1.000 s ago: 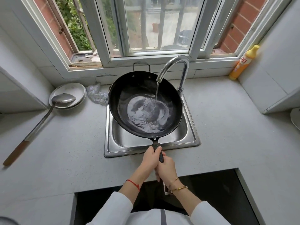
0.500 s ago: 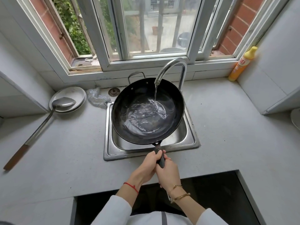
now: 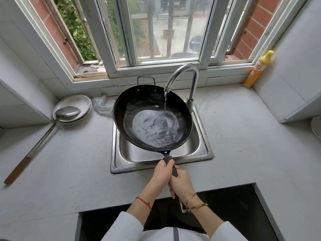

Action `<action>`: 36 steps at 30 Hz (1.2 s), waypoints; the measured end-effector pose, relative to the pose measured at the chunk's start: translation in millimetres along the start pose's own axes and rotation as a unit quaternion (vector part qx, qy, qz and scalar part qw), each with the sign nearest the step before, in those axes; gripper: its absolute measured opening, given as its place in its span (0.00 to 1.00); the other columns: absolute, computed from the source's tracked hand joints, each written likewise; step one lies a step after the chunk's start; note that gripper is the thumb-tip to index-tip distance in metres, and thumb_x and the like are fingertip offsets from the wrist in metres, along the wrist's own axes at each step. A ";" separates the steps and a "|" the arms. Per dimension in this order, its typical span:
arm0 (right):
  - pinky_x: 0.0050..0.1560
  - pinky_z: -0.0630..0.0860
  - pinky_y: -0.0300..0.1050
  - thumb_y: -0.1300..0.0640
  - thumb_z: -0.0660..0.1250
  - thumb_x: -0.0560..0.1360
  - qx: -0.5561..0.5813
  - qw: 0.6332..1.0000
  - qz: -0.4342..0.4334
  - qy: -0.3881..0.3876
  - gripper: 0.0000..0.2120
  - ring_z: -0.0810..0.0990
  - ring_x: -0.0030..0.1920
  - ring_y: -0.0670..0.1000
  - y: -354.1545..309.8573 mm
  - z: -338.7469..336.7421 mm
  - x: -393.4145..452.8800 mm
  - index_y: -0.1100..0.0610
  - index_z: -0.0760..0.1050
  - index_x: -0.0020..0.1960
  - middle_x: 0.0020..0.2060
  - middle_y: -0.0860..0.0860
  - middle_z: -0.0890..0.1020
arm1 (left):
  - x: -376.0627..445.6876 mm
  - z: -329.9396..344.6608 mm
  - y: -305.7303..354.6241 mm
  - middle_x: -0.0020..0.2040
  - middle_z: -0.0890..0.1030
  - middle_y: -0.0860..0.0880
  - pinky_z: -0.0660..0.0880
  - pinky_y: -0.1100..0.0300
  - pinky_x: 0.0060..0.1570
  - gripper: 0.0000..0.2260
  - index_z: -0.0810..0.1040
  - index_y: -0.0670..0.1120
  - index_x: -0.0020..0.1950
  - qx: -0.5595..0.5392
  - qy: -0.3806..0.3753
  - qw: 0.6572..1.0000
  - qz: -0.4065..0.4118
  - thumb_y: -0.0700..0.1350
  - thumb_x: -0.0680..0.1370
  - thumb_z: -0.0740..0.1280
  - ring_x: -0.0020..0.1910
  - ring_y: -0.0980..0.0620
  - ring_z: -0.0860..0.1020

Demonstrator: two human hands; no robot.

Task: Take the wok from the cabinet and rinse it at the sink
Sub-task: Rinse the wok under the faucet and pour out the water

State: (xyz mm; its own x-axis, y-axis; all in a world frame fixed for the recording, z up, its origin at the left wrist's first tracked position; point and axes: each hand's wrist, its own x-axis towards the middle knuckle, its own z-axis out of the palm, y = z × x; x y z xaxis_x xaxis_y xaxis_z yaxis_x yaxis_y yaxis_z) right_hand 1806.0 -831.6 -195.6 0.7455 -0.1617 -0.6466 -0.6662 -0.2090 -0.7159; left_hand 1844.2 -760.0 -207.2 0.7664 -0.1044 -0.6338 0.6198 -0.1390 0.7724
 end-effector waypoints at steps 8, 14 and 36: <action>0.20 0.70 0.38 0.57 0.61 0.78 -0.081 0.996 -0.024 0.024 0.13 0.72 0.20 0.49 -26.9 -7.9 -12.1 0.60 0.72 0.37 0.25 0.54 0.74 | -8.5 -7.8 17.4 0.41 0.79 0.49 0.73 0.63 0.38 0.08 0.73 0.41 0.51 -0.179 -0.089 0.980 -0.015 0.43 0.83 0.58 0.38 0.54 0.76; 0.19 0.69 0.35 0.56 0.61 0.78 -0.120 0.988 -0.081 0.047 0.08 0.75 0.23 0.49 -18.2 -13.3 -15.8 0.60 0.74 0.45 0.30 0.53 0.76 | -6.8 -5.2 10.4 0.39 0.79 0.50 0.73 0.59 0.40 0.08 0.73 0.42 0.53 -0.216 -0.137 0.967 -0.017 0.44 0.83 0.57 0.38 0.53 0.76; 0.22 0.72 0.40 0.55 0.61 0.79 -0.024 1.000 0.001 -0.007 0.13 0.72 0.20 0.49 -25.5 -8.0 -8.5 0.59 0.72 0.37 0.24 0.53 0.74 | -7.8 -5.7 17.4 0.40 0.80 0.48 0.73 0.60 0.38 0.09 0.75 0.42 0.47 -0.121 -0.032 0.992 -0.016 0.44 0.82 0.59 0.38 0.53 0.77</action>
State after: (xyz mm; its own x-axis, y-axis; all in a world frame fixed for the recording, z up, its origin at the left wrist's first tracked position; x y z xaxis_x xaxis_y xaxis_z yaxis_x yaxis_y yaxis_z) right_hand 1816.8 -832.6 -169.7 0.7439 -0.1493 -0.6514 -0.6655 -0.2544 -0.7017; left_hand 1850.0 -756.0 -188.5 0.7376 -0.1671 -0.6542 0.6726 0.0966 0.7337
